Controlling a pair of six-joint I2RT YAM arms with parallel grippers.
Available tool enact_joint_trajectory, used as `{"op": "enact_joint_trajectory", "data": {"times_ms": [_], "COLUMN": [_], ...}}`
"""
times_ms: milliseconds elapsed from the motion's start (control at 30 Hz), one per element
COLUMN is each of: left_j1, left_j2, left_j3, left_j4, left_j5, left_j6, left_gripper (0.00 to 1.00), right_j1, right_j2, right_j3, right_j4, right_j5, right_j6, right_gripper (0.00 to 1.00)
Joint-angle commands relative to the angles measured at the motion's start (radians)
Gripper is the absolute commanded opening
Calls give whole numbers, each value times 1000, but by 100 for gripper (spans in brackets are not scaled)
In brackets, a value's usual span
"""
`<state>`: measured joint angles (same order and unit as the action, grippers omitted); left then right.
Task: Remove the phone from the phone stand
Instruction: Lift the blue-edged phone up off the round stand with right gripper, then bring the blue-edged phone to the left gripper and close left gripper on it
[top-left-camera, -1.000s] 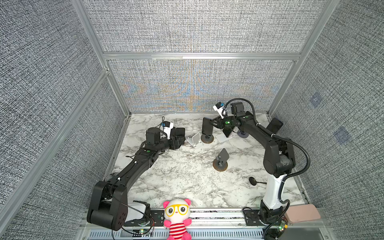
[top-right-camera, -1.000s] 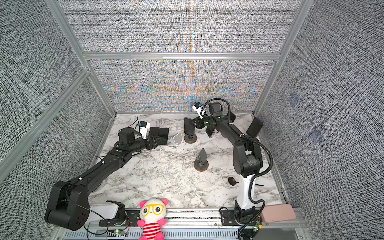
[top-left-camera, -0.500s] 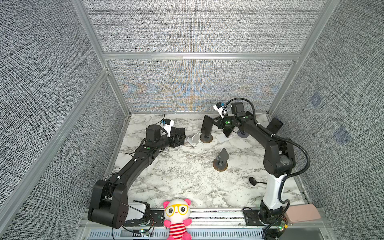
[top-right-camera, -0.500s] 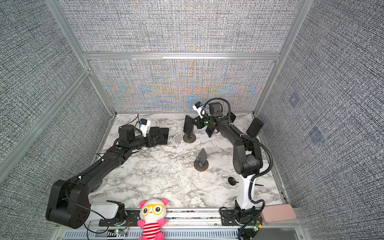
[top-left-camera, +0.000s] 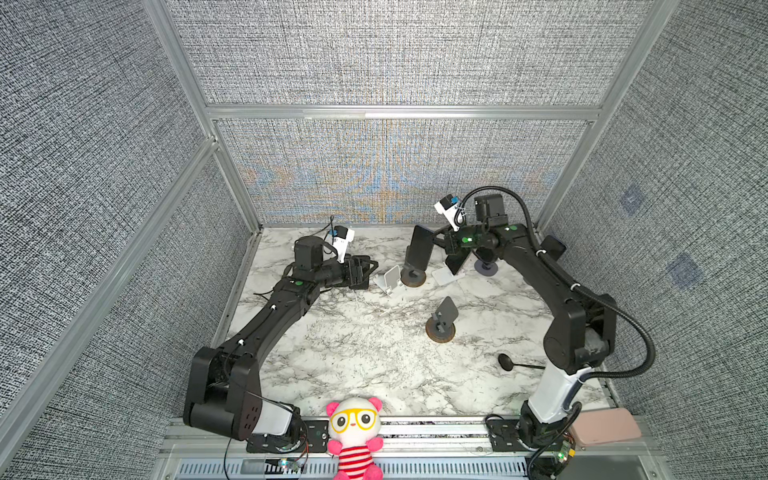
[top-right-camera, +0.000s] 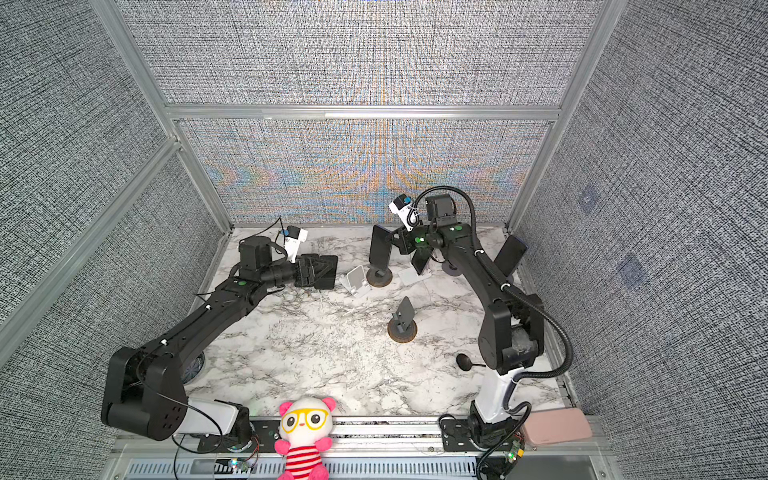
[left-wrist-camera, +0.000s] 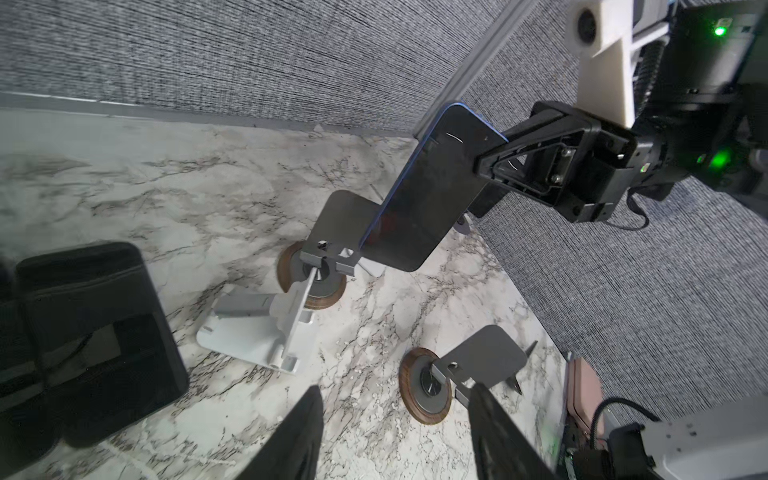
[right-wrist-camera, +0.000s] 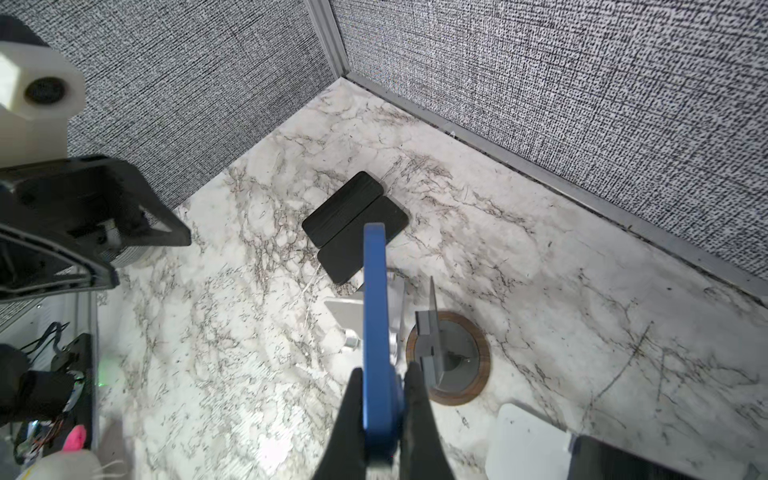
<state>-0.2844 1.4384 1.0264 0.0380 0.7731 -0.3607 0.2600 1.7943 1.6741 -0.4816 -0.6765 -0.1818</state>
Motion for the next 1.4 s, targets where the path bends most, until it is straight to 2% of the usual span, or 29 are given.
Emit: {"op": "enact_joint_trajectory", "data": {"times_ms": [0,133,200,433,933,1100,1233,1367], "left_j1": [0,-2,-7,-75,-150,-160,-161,-162], "left_j2": [38,97,118,161,184,189,189,193], "left_j3": [60,150,180,254,254,252,247,242], "left_j4": [-52,-135,-175,-327,-281,-267,-247,-242], "left_j5": [184,338,376,416,411,418,422,424], "left_j6": [109,218,263,419,406,397,385,382], "left_gripper": [59,59,59,54,33,24,21,5], "right_j1": [-7,-8,-10,-6,19,22,24,30], "right_j2": [-50,-129,-152,-161,-100,-81,-66,-61], "right_j3": [-13,-60,-66,-46,-1,7,15,12], "right_j4": [-144,-206,-237,-309,-386,-382,-382,-373], "right_j5": [-81,-215,-262,-420,-554,-566,-574,-572], "right_j6": [-62,-109,-128,-170,-241,-248,-252,-250], "right_gripper": [0,0,0,0,0,0,0,0]}}
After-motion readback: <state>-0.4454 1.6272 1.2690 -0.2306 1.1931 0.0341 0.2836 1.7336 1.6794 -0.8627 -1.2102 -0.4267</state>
